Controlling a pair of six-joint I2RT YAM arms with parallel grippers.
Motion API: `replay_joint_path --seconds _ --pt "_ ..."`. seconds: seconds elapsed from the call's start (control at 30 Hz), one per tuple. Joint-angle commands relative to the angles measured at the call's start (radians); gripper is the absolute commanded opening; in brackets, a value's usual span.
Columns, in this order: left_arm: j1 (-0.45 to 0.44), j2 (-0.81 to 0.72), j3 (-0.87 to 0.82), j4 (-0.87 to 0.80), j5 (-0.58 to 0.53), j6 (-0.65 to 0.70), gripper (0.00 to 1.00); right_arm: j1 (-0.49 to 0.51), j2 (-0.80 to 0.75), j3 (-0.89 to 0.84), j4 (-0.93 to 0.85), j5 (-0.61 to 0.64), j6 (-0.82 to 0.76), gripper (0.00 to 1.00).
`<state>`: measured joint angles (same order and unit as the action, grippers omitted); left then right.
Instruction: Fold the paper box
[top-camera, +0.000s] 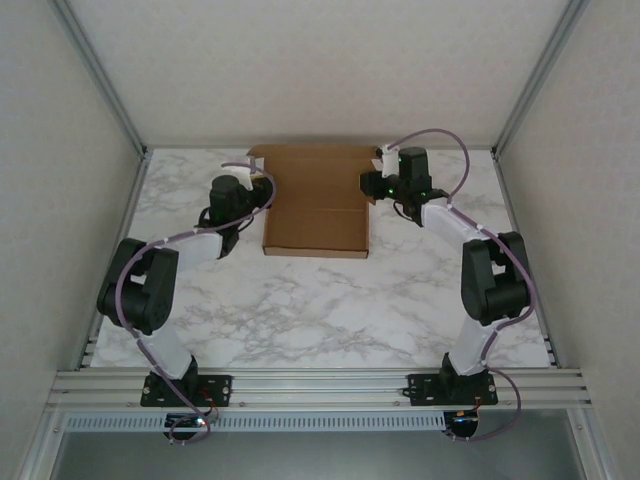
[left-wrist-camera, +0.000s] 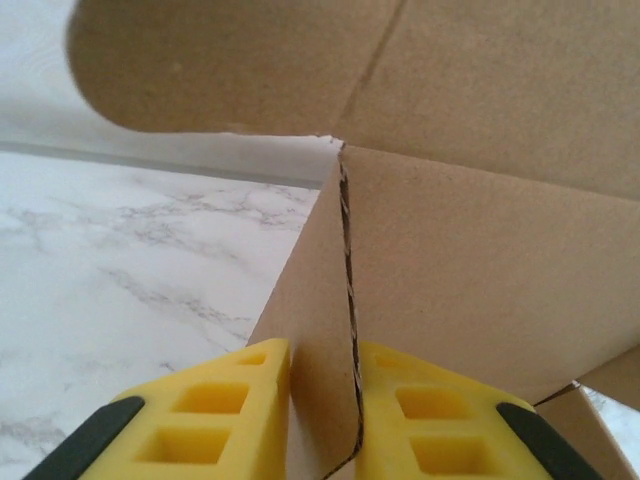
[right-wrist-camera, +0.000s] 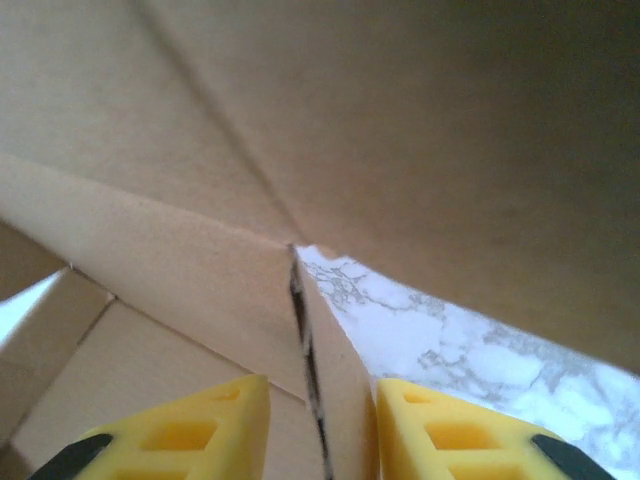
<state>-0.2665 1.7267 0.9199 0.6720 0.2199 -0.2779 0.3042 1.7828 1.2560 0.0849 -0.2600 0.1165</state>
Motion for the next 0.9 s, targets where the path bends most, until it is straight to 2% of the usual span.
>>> replay_joint_path --seconds 0.0,0.3,0.47,0.57,0.73,0.87 --pt "-0.046 -0.067 -0.05 0.09 -0.069 -0.093 0.22 0.035 -0.075 -0.062 0.077 0.081 0.165 0.34" --pt "-0.081 -0.148 -0.169 0.153 -0.139 -0.098 0.21 0.121 -0.159 -0.194 0.191 0.388 0.256 0.35" --pt "-0.094 -0.162 -0.194 0.165 -0.167 -0.122 0.2 0.137 -0.159 -0.207 0.21 0.423 0.317 0.36" --pt "-0.101 -0.155 -0.212 0.211 -0.18 -0.163 0.21 0.15 -0.132 -0.204 0.246 0.426 0.372 0.42" --pt "-0.122 -0.131 -0.22 0.267 -0.202 -0.198 0.2 0.18 -0.096 -0.202 0.316 0.514 0.502 0.43" --pt "-0.14 -0.121 -0.232 0.322 -0.255 -0.193 0.2 0.224 -0.086 -0.215 0.415 0.572 0.481 0.42"
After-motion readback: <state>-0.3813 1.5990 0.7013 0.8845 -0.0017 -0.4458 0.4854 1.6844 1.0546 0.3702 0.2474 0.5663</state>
